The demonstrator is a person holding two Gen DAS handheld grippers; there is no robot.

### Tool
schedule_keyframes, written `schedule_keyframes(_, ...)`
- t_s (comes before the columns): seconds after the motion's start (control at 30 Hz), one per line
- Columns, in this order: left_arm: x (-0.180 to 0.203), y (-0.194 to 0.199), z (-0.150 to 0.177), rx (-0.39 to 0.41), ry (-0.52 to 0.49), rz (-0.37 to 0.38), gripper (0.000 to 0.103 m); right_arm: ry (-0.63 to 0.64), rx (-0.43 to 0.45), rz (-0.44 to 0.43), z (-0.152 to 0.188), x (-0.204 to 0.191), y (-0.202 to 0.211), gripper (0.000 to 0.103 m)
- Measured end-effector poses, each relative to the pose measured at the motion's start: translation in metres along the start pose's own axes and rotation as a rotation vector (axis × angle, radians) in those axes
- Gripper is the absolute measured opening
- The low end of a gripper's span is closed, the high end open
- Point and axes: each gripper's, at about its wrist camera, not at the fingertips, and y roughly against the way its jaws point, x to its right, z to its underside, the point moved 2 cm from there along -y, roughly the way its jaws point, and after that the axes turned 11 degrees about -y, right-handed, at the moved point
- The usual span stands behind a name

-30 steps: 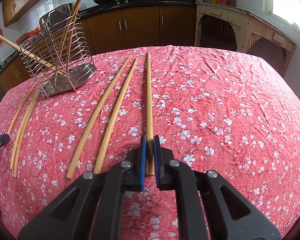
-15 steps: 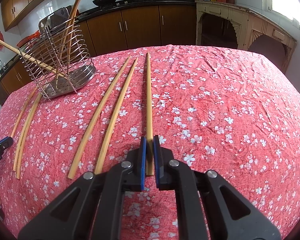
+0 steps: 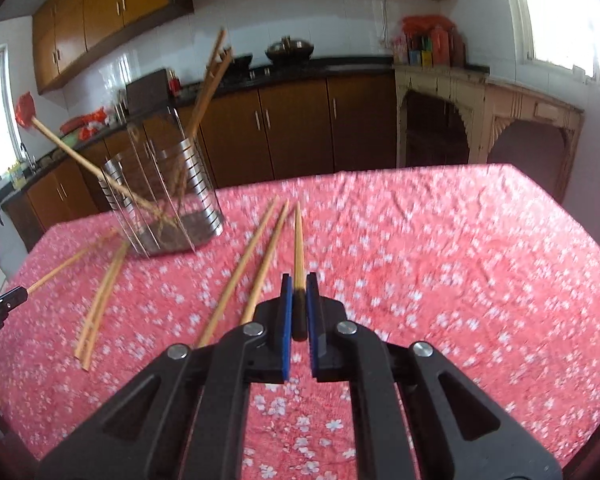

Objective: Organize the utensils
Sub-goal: 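Lift both held chopsticks upright and carry them over the wire holder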

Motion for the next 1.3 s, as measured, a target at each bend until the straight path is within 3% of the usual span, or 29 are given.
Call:
schedule_keyframes(0.2,-0.020,0.041,-0.037,0.170,0.079,-0.017,0.007,-0.007,0.160,-0.065,-0.033,-0.008,0.046,0.008)
schedule_keyframes(0.4,-0.034,0.059,-0.063,0.257,0.133,-0.045,0.007,-0.020,0.265,-0.106,-0.060,-0.014,0.066,0.008)
schedule_keyframes(0.8,-0.039,0.058,-0.099,0.294,0.119,-0.074,0.007,-0.009,0.326,-0.134,-0.102,-0.035,0.071,0.008)
schedule_keyframes(1.3,-0.032,0.060,-0.114,0.316,0.093,-0.103,0.006,-0.006,0.312,-0.147,-0.113,-0.042,0.067,0.008)
